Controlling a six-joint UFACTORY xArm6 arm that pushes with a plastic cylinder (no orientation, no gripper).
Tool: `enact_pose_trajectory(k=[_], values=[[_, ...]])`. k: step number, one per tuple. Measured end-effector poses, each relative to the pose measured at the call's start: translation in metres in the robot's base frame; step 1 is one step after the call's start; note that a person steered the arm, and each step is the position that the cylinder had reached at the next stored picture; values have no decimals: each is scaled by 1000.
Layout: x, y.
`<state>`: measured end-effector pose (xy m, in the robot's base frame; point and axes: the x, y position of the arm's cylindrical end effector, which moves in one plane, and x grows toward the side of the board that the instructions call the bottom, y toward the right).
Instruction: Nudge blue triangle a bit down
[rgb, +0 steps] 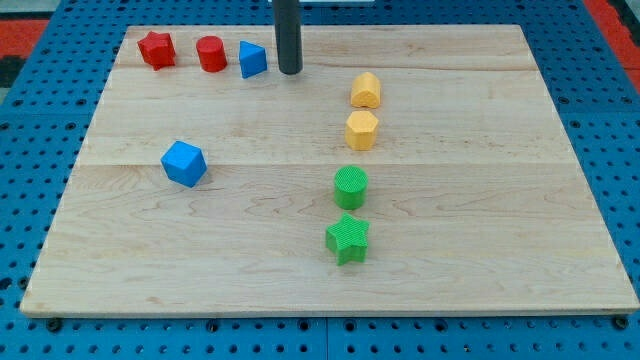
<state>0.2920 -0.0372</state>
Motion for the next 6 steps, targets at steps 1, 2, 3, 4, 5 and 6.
enact_pose_trajectory(k=[1,2,3,4,5,6], values=[[7,-65],[-2,-106],[-16,-73],[-15,-66],[-15,-66],[17,-51]])
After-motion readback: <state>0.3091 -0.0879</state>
